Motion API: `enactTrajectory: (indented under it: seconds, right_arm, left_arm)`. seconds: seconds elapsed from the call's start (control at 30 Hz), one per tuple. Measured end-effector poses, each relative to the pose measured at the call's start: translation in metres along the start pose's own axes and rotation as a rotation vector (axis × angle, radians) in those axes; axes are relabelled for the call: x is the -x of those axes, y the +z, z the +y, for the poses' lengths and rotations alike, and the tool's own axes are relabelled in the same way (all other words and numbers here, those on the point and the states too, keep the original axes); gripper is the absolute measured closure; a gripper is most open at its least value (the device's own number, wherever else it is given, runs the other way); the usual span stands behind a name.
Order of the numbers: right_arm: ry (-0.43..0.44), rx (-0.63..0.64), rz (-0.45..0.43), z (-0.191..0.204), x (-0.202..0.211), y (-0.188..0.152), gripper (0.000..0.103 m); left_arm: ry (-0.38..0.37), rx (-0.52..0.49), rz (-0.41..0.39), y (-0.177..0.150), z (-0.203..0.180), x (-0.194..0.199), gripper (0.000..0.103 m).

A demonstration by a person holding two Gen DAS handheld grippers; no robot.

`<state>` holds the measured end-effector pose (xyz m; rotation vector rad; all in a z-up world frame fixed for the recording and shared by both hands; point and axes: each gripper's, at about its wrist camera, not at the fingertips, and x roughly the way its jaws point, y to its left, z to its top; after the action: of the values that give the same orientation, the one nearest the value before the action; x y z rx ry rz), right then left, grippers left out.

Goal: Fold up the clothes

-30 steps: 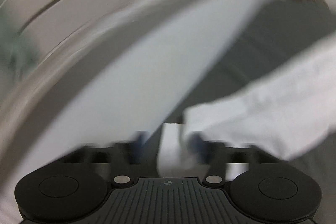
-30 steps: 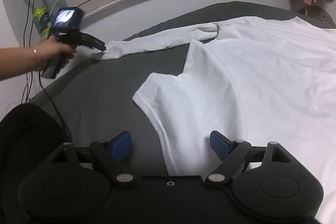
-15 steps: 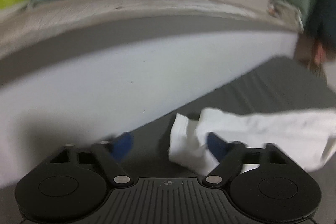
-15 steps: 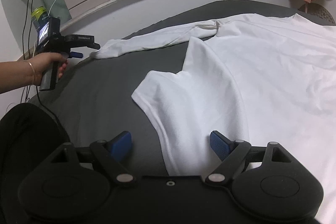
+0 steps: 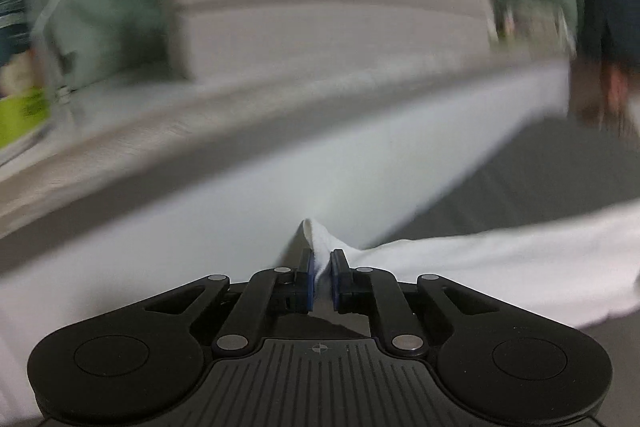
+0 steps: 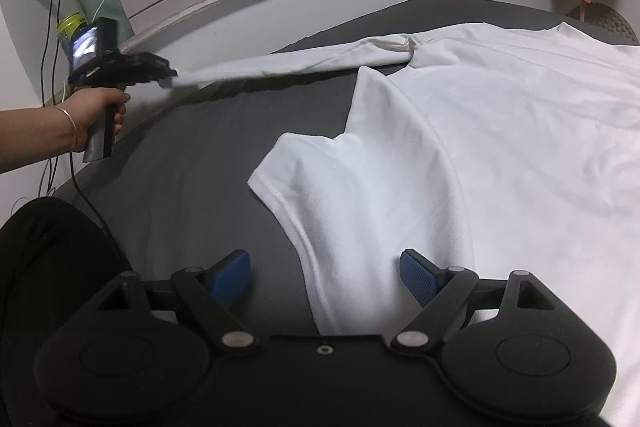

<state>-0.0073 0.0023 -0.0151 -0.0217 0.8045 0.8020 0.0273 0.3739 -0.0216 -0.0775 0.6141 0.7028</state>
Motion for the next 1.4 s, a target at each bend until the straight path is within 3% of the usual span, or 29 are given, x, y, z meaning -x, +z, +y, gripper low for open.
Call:
enactTrajectory:
  seconds: [0.13,0.17,0.23,0.27,0.3,0.33,0.43,0.5,0.7,0.8,0.83,0.9,1.0,1.07,1.13,1.23,1.3,1.4]
  right_arm:
    - [-0.003,0.006,-0.004,0.0,0.002,0.001,0.021]
    - [-0.003,0.007,-0.005,0.001,0.003,0.001,0.021]
    - [-0.004,0.01,-0.007,0.001,0.004,0.001,0.021]
    - [-0.005,0.012,-0.008,0.001,0.004,0.001,0.021]
    - [-0.006,0.018,-0.011,0.001,0.006,0.002,0.021]
    - [-0.004,0.027,-0.012,0.002,0.007,0.002,0.021]
    - [-0.015,0.094,-0.009,0.011,0.002,-0.001,0.022]
    - [-0.03,0.146,-0.004,0.018,-0.004,-0.004,0.032]
    - [-0.025,0.253,-0.051,0.041,-0.026,0.0,0.033]
    - [-0.024,0.272,-0.071,0.049,-0.041,0.013,0.033]
    - [-0.028,0.285,-0.071,0.052,-0.047,0.015,0.033]
    - [-0.039,0.318,-0.066,0.06,-0.058,0.016,0.036]
    - [-0.099,0.345,-0.062,0.07,-0.071,0.014,0.039]
    - [-0.131,0.337,-0.076,0.073,-0.075,0.014,0.04]
    - [-0.154,0.326,-0.096,0.075,-0.079,0.014,0.047]
    - [-0.179,0.315,-0.117,0.074,-0.084,0.016,0.061]
    - [-0.202,0.303,-0.13,0.074,-0.085,0.018,0.078]
    - [-0.234,0.291,-0.146,0.074,-0.083,0.02,0.085]
  left_arm:
    - [0.015,0.034,0.131,-0.004,0.0,-0.022,0.088]
    - [0.026,0.06,0.157,-0.006,0.002,-0.027,0.079]
    - [0.061,0.083,0.151,-0.008,0.004,-0.028,0.052]
    - [0.071,0.09,0.143,-0.008,0.005,-0.025,0.028]
    - [0.081,0.097,0.136,-0.008,0.007,-0.023,0.019]
    - [0.088,0.105,0.129,-0.008,0.008,-0.02,0.019]
    - [0.018,0.14,0.114,-0.01,0.01,0.0,0.019]
    - [-0.065,0.162,0.11,-0.013,0.004,0.017,0.019]
    - [-0.425,0.108,0.12,-0.019,-0.039,0.066,0.019]
    - [-0.502,0.13,0.08,-0.015,-0.053,0.086,0.019]
    - [-0.511,0.141,0.056,-0.014,-0.058,0.091,0.019]
    - [-0.443,0.132,-0.038,-0.019,-0.067,0.099,0.019]
    - [-0.283,0.07,-0.099,-0.024,-0.08,0.104,0.019]
    - [-0.253,0.035,-0.199,-0.023,-0.08,0.111,0.019]
    - [-0.258,0.014,-0.244,-0.024,-0.078,0.113,0.019]
    - [-0.244,-0.025,-0.203,-0.025,-0.086,0.105,0.019]
    - [-0.254,-0.045,-0.184,-0.025,-0.09,0.102,0.019]
    - [-0.277,-0.068,-0.163,-0.026,-0.094,0.099,0.019]
